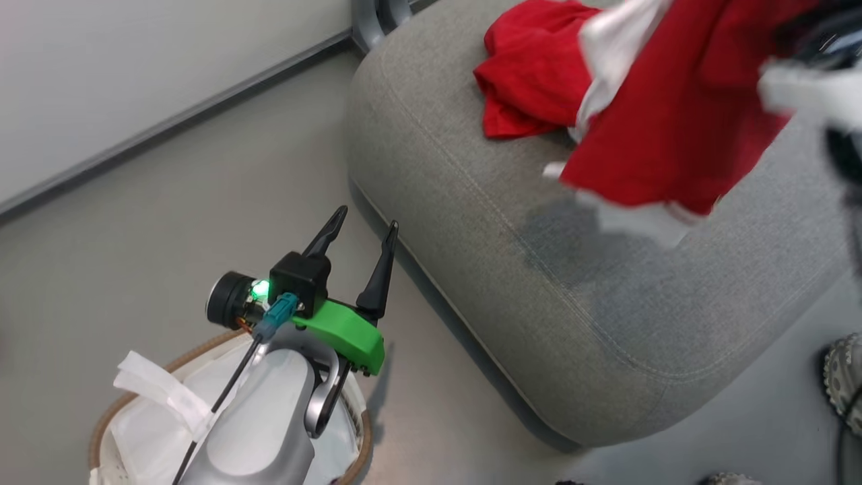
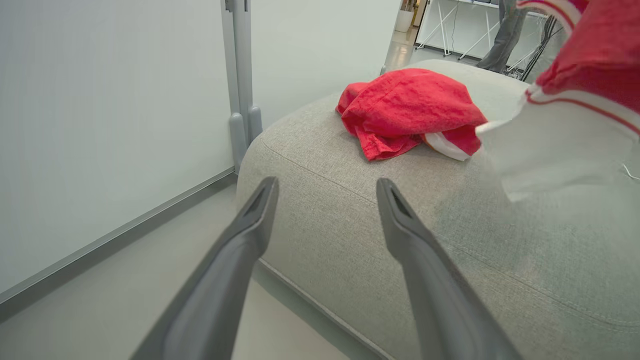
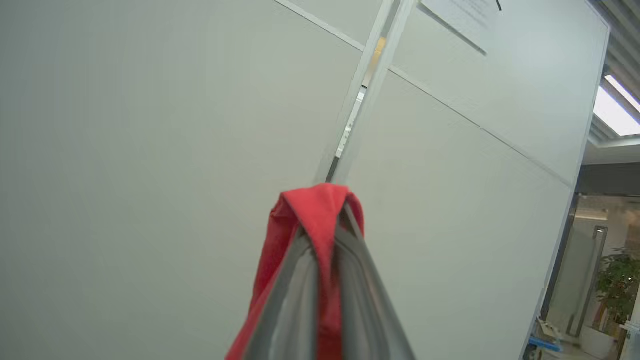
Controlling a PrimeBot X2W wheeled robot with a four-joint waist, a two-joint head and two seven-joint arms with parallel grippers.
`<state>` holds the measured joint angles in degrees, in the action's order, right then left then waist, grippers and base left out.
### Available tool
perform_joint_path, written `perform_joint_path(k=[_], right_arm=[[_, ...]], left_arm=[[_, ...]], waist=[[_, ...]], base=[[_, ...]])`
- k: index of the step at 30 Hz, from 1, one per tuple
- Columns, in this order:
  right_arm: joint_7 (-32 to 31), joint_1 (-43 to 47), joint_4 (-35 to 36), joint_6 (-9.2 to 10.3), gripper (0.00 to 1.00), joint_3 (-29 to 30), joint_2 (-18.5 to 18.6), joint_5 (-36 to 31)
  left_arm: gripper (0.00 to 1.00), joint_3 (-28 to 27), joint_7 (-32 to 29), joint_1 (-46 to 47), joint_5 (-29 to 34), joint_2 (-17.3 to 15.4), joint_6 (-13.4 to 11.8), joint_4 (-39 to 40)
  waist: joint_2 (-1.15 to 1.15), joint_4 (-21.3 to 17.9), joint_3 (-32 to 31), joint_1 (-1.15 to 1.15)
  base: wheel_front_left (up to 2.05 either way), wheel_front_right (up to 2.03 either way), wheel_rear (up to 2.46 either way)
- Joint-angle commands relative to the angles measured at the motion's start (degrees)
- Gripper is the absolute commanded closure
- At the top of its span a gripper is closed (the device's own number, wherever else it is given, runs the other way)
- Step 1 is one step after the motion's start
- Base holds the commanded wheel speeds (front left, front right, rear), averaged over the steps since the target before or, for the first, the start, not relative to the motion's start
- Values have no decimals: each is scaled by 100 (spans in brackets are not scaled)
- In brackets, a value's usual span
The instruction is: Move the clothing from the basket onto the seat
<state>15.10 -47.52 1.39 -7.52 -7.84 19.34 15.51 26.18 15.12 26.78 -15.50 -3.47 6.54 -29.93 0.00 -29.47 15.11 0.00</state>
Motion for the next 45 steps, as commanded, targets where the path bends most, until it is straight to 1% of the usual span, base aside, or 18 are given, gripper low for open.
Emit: perform_joint_path(k=[1,3,7,12,15,20,21,22,25,26,27,28,29,32,35,41,45], right_arm=[[8,-350,-135,6,100,107,173,-90],[5,-800,-415,6,100,275,409,-247],[4,-1523,-1059,7,100,567,710,-520],[4,-1876,-1789,6,100,684,785,-807],[4,-1766,-2284,7,100,937,680,-989],[5,-1201,-3130,7,100,1435,513,-1430],[5,-1066,-3337,7,100,1591,480,-1534],[4,-768,-3732,7,100,1922,374,-1707],[5,-365,-4228,7,100,2395,191,-1895],[5,-244,-4376,7,80,2571,139,-1952],[6,-144,-4451,7,41,2704,86,-1962],[7,-6,-4502,7,41,2842,21,-1979],[7,109,-4500,7,0,2940,-41,-1983],[6,482,-4357,7,0,3179,-280,-1886],[6,890,-4132,7,0,3221,-411,-1774],[6,1600,-3643,7,0,3074,-544,-1502],[5,1995,-3340,7,0,2862,-609,-1322]], left_arm=[[0,7,5,141,53,-77,28,3],[0,59,5,242,79,-86,44,31],[0,184,5,441,130,-98,71,109],[0,400,5,681,135,-76,88,217],[0,539,5,844,124,-54,95,281],[0,832,5,1018,58,-23,100,431],[0,886,5,1048,31,-22,101,461],[0,987,5,1079,-10,-19,102,495],[0,1103,5,1051,-68,-6,102,514],[0,1145,5,1024,-83,-4,102,513],[0,1173,5,1004,-98,-4,103,505],[0,1188,5,975,-115,-7,103,499],[0,1204,5,955,-138,-9,103,496],[0,1212,5,867,-196,-18,103,459],[0,1204,5,748,-248,-7,103,431],[0,1112,5,442,-362,18,104,399],[0,984,5,223,-381,31,104,359]], waist=[[0,189,437,0],[0,302,597,0],[0,542,897,0],[0,860,1202,0],[0,1055,1380,0],[0,1310,1577,0],[0,1346,1602,0],[0,1386,1610,0],[0,1401,1565,0],[0,1391,1536,0],[0,1374,1505,0],[0,1347,1460,0],[0,1327,1429,0],[0,1236,1256,0],[0,1130,1002,0],[0,988,425,0],[0,981,71,0]], base=[[0,0,0],[0,0,0],[0,0,0],[0,0,0],[0,0,0],[0,0,0],[0,0,0],[0,0,0],[0,0,0],[0,0,0],[0,0,0],[0,0,0],[0,0,0],[0,0,0],[0,0,0],[0,0,0],[0,0,0]])
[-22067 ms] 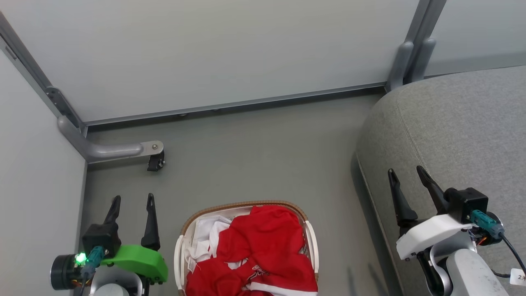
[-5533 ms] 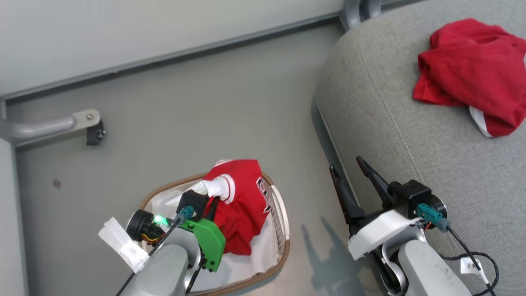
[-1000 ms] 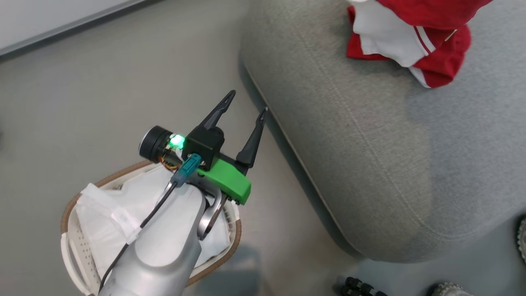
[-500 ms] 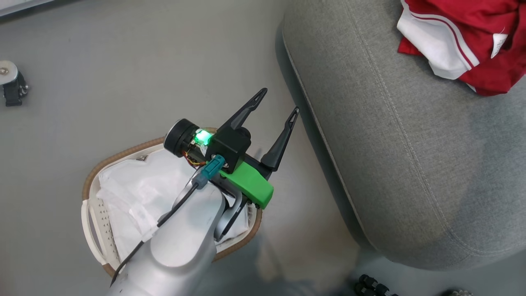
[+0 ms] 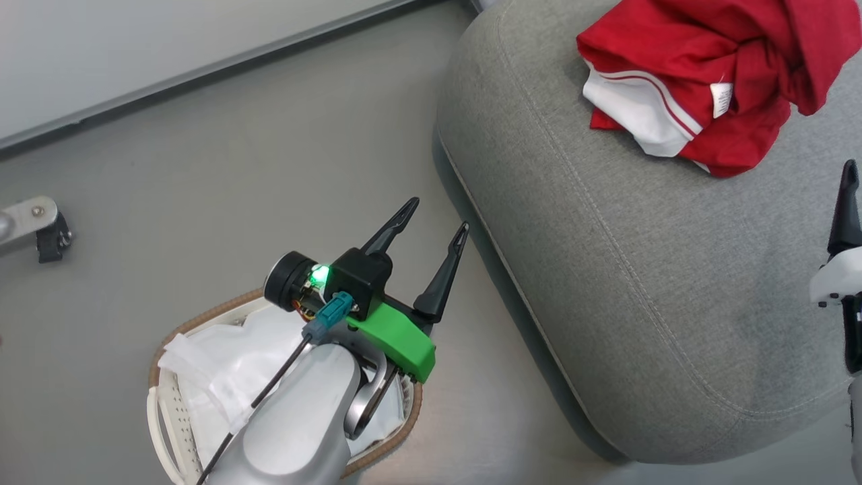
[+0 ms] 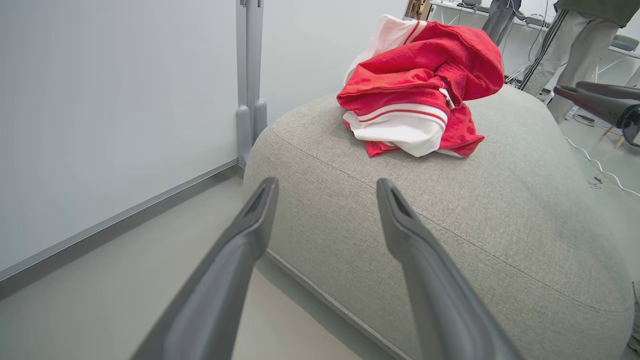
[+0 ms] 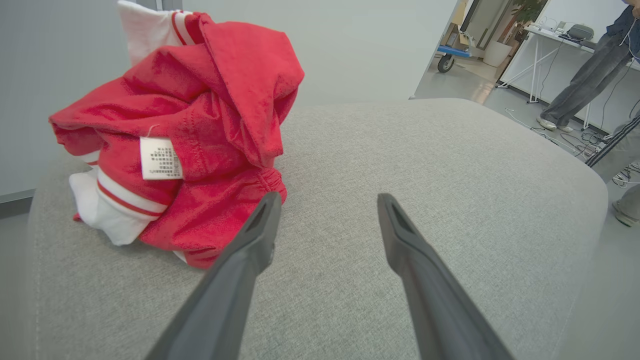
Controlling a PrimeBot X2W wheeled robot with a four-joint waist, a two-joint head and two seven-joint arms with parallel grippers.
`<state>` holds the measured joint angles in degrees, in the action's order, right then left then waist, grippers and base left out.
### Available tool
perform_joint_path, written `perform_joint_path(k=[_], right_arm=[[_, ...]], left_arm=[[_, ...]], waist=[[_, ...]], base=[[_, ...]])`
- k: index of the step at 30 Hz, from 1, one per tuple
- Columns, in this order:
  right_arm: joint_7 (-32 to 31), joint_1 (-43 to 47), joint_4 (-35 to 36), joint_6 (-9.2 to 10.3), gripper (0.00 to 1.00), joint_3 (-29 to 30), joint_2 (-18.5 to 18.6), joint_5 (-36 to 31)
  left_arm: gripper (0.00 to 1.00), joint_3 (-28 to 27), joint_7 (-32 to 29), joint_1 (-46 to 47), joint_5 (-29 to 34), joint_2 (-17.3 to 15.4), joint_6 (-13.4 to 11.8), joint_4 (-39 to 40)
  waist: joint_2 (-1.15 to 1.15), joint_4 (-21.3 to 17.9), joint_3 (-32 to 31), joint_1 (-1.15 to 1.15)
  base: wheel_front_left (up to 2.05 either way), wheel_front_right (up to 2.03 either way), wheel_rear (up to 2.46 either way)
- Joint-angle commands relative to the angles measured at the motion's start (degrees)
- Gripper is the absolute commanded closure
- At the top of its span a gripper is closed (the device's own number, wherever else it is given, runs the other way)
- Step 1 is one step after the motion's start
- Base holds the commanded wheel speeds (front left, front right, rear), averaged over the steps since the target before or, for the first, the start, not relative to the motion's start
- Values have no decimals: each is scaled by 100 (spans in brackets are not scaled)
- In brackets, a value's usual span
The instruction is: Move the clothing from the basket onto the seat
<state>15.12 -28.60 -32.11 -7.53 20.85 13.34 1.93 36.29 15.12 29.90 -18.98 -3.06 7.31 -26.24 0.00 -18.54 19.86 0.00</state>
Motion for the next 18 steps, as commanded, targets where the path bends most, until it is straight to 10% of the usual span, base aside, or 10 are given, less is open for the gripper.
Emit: perform_joint_path(k=[1,18], right_arm=[[4,198,107,8,0,-83,-29,96],[2,907,1151,8,0,-1507,-649,741]], left_arm=[[0,-71,5,-152,-21,-7,26,-20],[0,-1441,5,-1116,230,-4,-350,-138]], waist=[[0,-99,-479,0],[0,781,-1062,0]], base=[[0,0,0],[0,0,0]])
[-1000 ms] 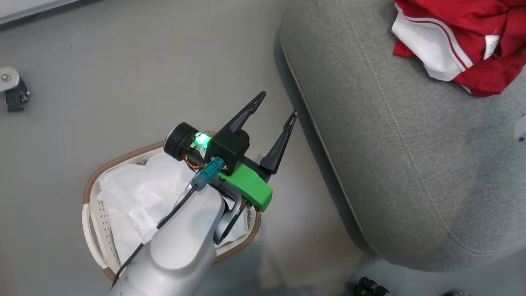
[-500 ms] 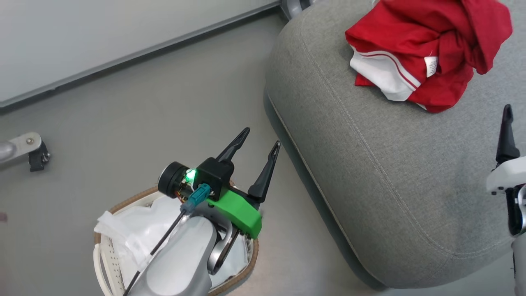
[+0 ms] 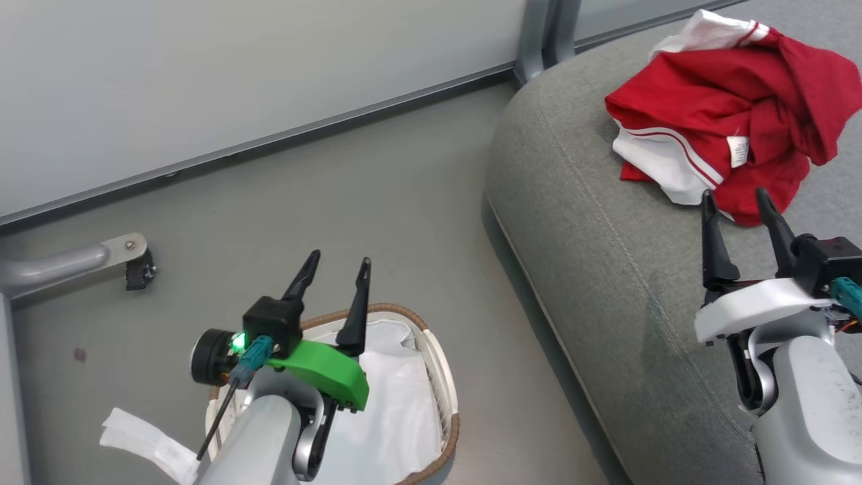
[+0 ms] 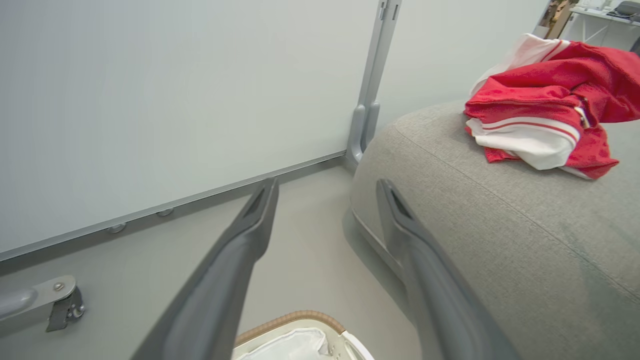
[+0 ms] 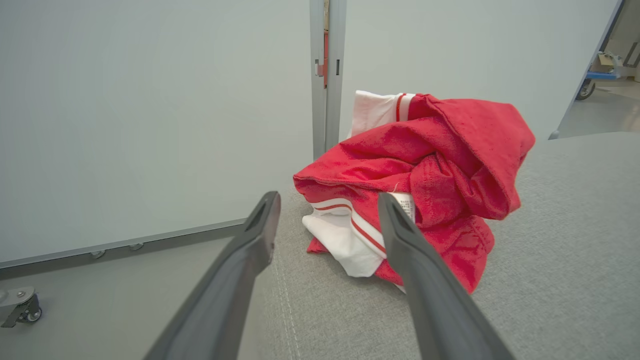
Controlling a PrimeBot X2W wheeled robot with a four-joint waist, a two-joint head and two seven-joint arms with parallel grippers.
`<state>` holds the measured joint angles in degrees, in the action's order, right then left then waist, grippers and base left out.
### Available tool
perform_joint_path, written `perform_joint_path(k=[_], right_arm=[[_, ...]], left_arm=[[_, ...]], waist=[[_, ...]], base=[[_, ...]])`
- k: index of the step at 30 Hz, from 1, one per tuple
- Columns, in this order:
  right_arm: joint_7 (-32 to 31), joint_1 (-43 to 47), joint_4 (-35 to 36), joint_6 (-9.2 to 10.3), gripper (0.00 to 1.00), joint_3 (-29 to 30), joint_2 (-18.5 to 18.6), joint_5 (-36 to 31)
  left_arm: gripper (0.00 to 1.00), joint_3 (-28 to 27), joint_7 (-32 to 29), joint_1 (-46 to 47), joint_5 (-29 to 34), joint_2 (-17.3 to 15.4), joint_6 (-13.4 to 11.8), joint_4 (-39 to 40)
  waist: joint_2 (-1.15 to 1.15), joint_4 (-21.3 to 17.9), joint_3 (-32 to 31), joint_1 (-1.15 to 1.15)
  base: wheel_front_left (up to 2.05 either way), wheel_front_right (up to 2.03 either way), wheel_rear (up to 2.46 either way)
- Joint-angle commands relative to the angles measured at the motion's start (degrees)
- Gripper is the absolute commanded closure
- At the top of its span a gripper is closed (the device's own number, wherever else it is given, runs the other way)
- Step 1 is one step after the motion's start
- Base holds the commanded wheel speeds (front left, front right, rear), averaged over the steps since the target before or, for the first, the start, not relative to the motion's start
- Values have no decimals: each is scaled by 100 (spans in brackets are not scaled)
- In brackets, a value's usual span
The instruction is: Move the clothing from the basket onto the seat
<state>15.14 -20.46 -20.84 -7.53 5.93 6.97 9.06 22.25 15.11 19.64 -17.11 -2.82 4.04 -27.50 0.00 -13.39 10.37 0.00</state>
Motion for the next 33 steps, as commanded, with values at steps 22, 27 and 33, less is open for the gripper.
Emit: perform_joint_path(k=[22,27,33], right_arm=[[1,240,-291,8,0,-730,-391,177],[1,436,-315,8,0,-729,-392,211],[1,723,-311,8,0,-662,-393,236]], left_arm=[[0,-2164,6,-973,611,-41,-123,-154],[0,-2345,6,-1203,585,-26,14,-221],[0,-2468,6,-1420,486,-15,105,-174]], waist=[[0,1206,-391,0],[0,1208,-511,0],[0,1214,-664,0]], base=[[0,0,0],[0,0,0],[0,0,0]])
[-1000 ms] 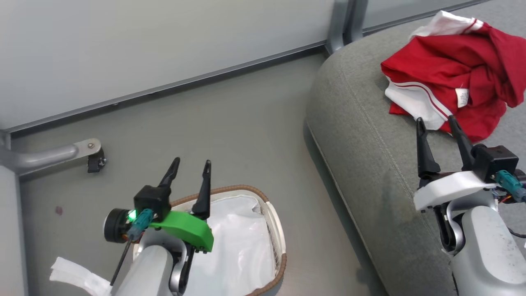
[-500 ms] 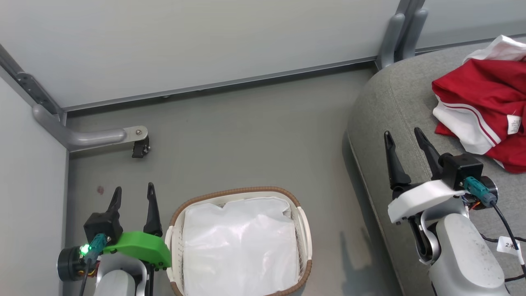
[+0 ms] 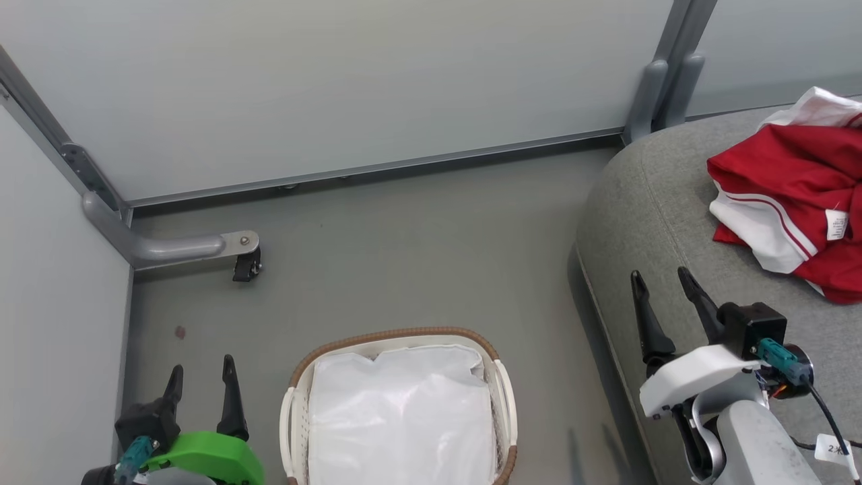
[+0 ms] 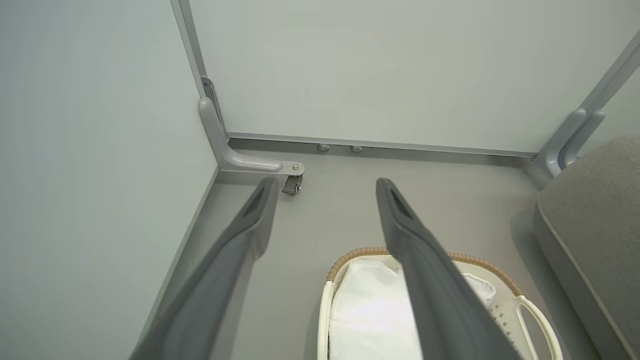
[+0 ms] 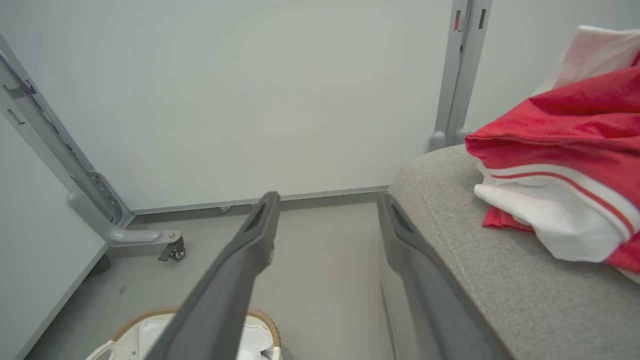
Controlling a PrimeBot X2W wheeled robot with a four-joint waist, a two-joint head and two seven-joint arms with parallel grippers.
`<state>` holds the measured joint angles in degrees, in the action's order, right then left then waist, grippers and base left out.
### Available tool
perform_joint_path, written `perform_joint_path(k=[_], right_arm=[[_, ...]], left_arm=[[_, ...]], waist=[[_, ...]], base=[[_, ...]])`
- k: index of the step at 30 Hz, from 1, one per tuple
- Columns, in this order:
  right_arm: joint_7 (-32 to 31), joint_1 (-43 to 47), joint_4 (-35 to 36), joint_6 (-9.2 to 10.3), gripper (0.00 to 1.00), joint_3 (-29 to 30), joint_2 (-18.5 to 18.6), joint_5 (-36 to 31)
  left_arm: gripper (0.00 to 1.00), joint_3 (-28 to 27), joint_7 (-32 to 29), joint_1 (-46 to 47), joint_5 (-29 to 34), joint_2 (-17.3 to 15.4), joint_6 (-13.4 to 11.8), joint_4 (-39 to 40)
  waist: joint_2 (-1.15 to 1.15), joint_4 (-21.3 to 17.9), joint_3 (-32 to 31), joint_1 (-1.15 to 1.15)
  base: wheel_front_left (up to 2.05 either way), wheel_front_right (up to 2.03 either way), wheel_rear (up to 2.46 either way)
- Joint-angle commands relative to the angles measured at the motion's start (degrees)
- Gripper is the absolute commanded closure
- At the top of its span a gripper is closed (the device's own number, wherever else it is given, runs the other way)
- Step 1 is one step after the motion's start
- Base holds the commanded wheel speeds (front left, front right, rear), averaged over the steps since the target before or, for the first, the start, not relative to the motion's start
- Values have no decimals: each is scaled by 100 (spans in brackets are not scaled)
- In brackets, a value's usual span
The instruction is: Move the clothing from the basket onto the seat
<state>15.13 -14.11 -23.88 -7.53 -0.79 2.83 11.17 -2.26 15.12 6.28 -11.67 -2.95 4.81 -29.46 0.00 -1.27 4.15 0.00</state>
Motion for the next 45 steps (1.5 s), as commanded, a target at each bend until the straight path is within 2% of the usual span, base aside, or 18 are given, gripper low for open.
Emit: perform_joint_path(k=[1,3,4,8,26,45], right_arm=[[2,122,-8,8,0,8,21,23],[1,191,-1,8,0,-2,21,20],[1,137,1,0,100,-5,0,7],[-23,251,-178,0,100,4,-41,44],[-521,373,103,1,100,176,-28,1914],[-946,484,345,2,100,320,-14,3518]], left_arm=[[0,-5,4,-111,-81,-2,32,31],[0,16,4,-170,-206,-2,68,46],[100,30,0,-118,-219,2,53,32],[100,25,-30,-130,-260,43,53,-146],[100,-85,-528,-93,-2067,31,105,247],[100,-172,-946,-63,-3618,20,150,596]], waist=[[0,1,-55,0],[0,-1,-85,0],[0,0,-80,0],[0,1,-86,0],[0,19,-131,0],[0,38,-177,0]], base=[[0,0,0],[0,0,0],[0,0,0],[0,0,0],[0,0,0],[0,0,0]])
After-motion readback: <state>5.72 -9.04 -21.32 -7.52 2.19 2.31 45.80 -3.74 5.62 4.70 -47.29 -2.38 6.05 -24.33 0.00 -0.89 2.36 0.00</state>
